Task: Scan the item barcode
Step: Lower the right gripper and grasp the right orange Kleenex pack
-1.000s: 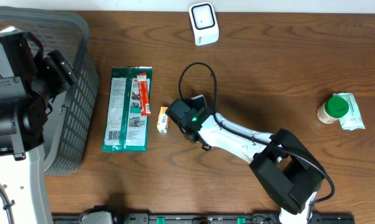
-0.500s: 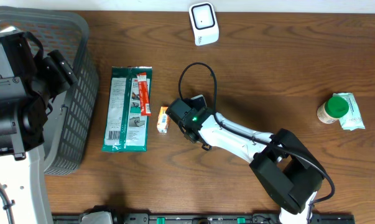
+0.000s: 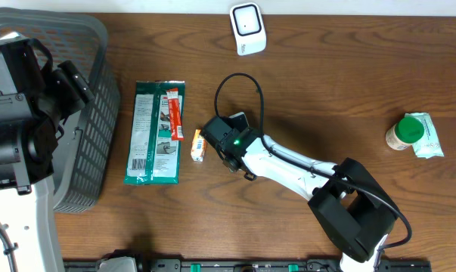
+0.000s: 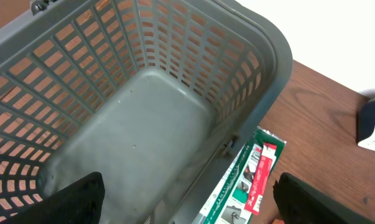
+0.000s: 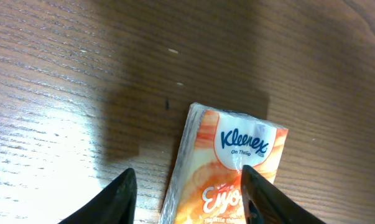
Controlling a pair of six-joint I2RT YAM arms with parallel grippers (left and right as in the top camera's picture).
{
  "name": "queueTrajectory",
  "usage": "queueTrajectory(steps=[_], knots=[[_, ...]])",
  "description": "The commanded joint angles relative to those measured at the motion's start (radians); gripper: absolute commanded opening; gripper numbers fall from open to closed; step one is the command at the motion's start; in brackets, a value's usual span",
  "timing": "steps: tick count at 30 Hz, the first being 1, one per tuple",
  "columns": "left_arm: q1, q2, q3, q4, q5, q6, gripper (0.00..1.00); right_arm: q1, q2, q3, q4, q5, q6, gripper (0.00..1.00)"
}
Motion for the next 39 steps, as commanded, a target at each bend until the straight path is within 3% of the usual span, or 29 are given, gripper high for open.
queueTrajectory(steps=[1, 17, 27, 39], knots=[[0.004, 0.002, 0.005, -0.003, -0.009, -0.002, 0.88, 0.004, -0.026, 0.016, -0.002, -0.003, -0.01, 0.45], [0.004, 0.002, 0.005, -0.003, -0.009, -0.002, 0.88, 0.001, -0.024, -0.074, 0.052, -0.002, -0.01, 0.37], [0.004, 0.002, 0.005, -0.003, -0.009, -0.002, 0.88, -0.005, -0.024, -0.085, 0.056, -0.003, -0.01, 0.25], [0.004, 0.002, 0.005, -0.003, -0.009, -0.002, 0.88, -0.005, -0.024, -0.101, 0.07, -0.003, -0.01, 0.25]])
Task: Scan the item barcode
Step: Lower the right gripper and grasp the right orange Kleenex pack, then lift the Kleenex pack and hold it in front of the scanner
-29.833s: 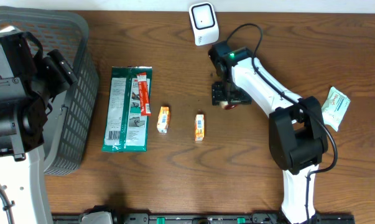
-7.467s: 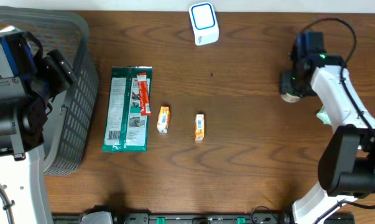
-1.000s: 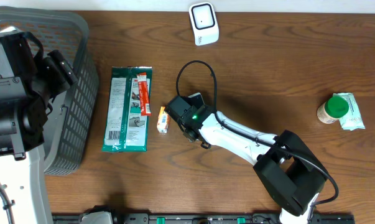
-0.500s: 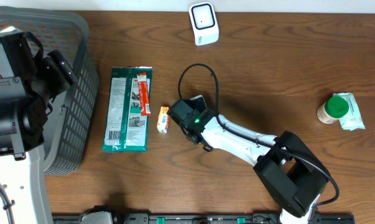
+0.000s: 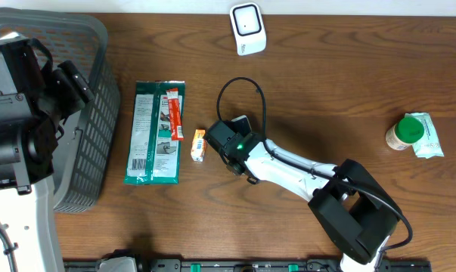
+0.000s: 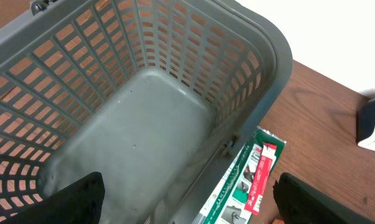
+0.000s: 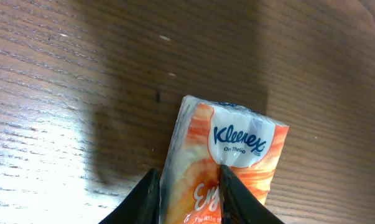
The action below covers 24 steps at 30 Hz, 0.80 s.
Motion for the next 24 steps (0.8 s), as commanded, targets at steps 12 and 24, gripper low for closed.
queueTrajectory(steps=[12, 24], knots=[[0.004, 0.002, 0.005, -0.003, -0.009, -0.002, 0.88, -0.012, -0.061, -0.013, -0.022, -0.06, 0.003, 0.01], [0.004, 0.002, 0.005, -0.003, -0.009, -0.002, 0.88, -0.065, -0.535, 0.085, -0.114, -0.277, -0.144, 0.01]])
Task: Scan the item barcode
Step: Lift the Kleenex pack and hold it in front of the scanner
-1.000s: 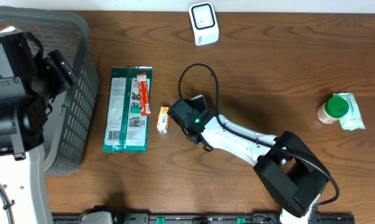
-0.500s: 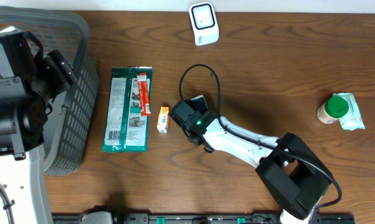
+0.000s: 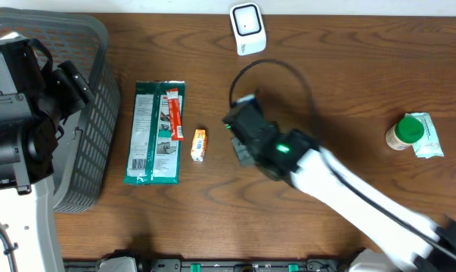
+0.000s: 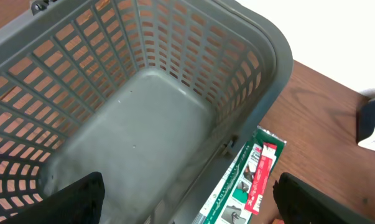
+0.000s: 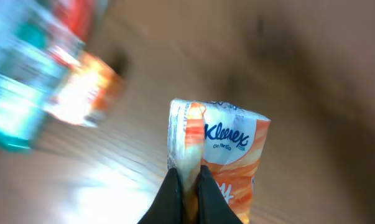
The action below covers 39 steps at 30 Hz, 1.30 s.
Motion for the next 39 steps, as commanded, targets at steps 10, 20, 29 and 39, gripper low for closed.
queueTrajectory(steps=[10, 20, 29, 39], knots=[[0.004, 0.002, 0.005, -0.003, -0.009, -0.002, 0.88, -0.396, -0.194, 0.198, 0.041, -0.74, 0.047, 0.01], [0.004, 0.002, 0.005, -0.003, -0.009, -0.002, 0.88, -0.457, 0.029, 0.528, 0.075, -0.789, 0.077, 0.01], [0.004, 0.002, 0.005, -0.003, -0.009, -0.002, 0.88, -0.517, 0.336, 0.696, 0.286, -0.984, 0.272, 0.01], [0.004, 0.002, 0.005, -0.003, -0.009, -0.002, 0.88, -0.601, 0.677, 0.887, 0.595, -1.001, 0.44, 0.01]])
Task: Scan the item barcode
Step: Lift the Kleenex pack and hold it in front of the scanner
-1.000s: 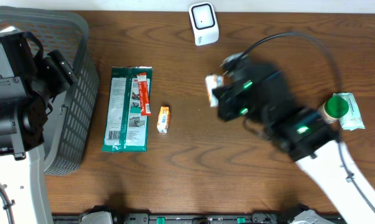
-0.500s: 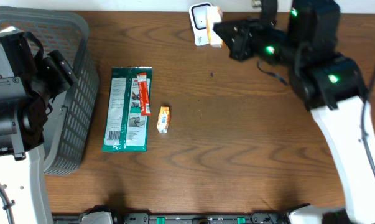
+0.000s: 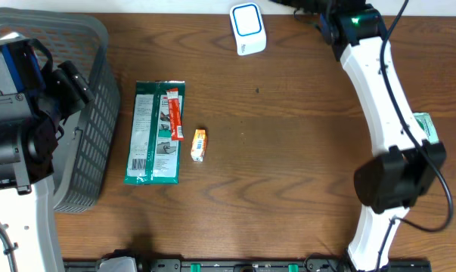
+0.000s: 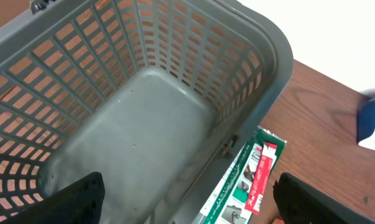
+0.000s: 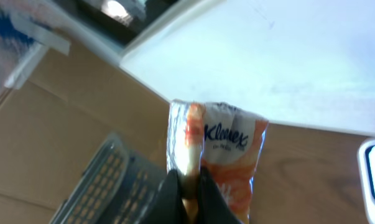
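Observation:
An orange and white Kleenex tissue pack (image 5: 227, 146) hangs in the air with my right gripper (image 5: 188, 173) shut on its edge. The white barcode scanner (image 3: 247, 29) stands at the table's far edge, its face glowing blue; its corner shows at the right of the right wrist view. My right arm (image 3: 367, 53) reaches to the far edge, just right of the scanner; the pack itself is not visible from overhead. My left gripper (image 4: 187, 205) hangs open above the grey basket (image 4: 150, 112), holding nothing.
The basket (image 3: 91, 113) fills the left end of the table. Beside it lie a green packet (image 3: 156, 132) and a small orange packet (image 3: 199, 144). A green-capped bottle (image 3: 430, 127) at the right is partly hidden behind my right arm.
My right gripper, still shut on the tissue pack, has gone from over the middle of the table to the far edge beside the scanner. The scanner face now glows blue. The left arm is unchanged.
My right gripper stood open around the tissue pack on the table, next to the green packet. Then its fingers were closer on the pack. Later it held the pack lifted off the table, and now holds it high near the scanner.

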Controlling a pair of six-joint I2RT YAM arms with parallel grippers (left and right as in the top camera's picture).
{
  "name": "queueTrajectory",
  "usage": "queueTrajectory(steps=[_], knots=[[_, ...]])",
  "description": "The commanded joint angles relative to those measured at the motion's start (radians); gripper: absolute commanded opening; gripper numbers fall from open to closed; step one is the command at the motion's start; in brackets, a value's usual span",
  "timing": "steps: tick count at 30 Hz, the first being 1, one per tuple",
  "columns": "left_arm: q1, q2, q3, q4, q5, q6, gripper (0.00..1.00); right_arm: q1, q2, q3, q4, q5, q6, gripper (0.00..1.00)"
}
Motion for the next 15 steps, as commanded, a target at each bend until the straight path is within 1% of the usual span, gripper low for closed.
queueTrajectory(steps=[1, 4, 9, 15], knots=[[0.005, 0.002, 0.005, -0.002, -0.009, -0.002, 0.88, -0.017, 0.092, 0.026, 0.055, -0.03, 0.089, 0.01], [0.005, 0.002, 0.005, -0.002, -0.009, -0.002, 0.88, -0.02, 0.171, 0.026, 0.095, -0.03, 0.123, 0.01], [0.005, 0.002, 0.005, -0.002, -0.009, -0.002, 0.88, -0.02, 0.304, 0.026, 0.233, -0.03, 0.164, 0.01], [0.005, 0.002, 0.005, -0.002, -0.009, -0.002, 0.88, -0.027, 0.418, 0.026, 0.341, -0.033, 0.224, 0.01]])
